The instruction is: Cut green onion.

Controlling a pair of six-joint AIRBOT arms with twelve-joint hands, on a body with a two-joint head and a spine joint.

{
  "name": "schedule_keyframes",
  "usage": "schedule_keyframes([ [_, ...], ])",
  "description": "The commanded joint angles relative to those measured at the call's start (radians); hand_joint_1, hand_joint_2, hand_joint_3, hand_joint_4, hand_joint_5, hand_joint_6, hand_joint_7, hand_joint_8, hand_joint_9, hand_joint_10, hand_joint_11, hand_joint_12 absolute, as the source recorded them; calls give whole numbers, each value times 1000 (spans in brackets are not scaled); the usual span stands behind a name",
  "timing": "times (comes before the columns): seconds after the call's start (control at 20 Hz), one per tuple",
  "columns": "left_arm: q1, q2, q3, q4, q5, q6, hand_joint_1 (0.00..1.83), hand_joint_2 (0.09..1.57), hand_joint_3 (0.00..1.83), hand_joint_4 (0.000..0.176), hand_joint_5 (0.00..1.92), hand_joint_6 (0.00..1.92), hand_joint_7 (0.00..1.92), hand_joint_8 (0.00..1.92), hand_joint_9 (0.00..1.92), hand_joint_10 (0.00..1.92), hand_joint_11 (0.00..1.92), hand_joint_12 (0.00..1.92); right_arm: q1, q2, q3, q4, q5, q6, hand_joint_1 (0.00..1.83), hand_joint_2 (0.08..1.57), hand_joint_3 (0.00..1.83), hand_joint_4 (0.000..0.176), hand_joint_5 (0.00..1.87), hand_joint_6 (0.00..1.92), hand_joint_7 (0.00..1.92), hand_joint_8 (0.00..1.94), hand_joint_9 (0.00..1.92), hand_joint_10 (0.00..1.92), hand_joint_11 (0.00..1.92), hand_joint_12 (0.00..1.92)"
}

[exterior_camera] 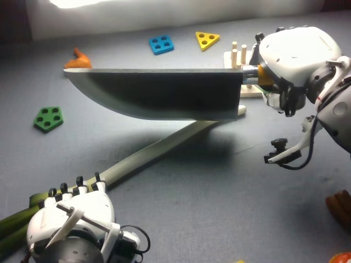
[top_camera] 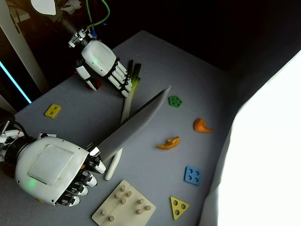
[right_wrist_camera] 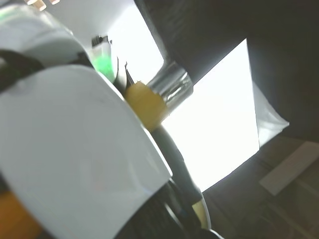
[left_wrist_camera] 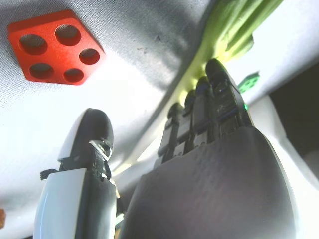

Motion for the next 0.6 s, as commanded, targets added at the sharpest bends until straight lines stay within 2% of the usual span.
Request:
schedule_keyframes([
  [0.0,6,-2,5,41,55,0,581,1358,18,22,0,0,0,0,60,5,0,482,-6,19,1,-42,63,-41,1521,1035,364,176,1394,1921,1597,1941,1666,1921,1719,1921],
  [0.1,6,-2,6,41,53,0,641,1351,12,22,0,0,2,0,39,1,0,421,-13,34,1,-42,58,-47,1523,1033,361,176,1441,1921,1608,1941,1668,1921,1728,1921],
  [0.25,7,-2,6,41,50,0,678,1328,0,17,0,0,4,1,51,5,0,487,-19,61,1,-42,52,-54,1524,1036,364,176,1441,1921,1609,1941,1671,1921,1734,1921],
  [0.35,8,-2,6,41,50,0,614,1345,8,19,0,0,0,0,35,3,0,441,-21,76,1,-42,44,-59,1516,1046,366,176,1450,1921,1617,1941,1685,1921,1749,1921],
  [0.45,8,-2,6,41,50,-1,651,1342,5,21,0,0,0,0,26,0,0,401,-27,90,0,-42,34,-75,1516,1045,360,176,1433,1921,1606,1941,1675,1921,1738,1921],
  [0.55,8,-2,6,41,50,-1,669,1335,2,23,5,2,6,1,40,4,0,446,-28,97,1,-42,29,-83,1518,1049,357,176,1443,1921,1607,1941,1675,1921,1739,1921],
])
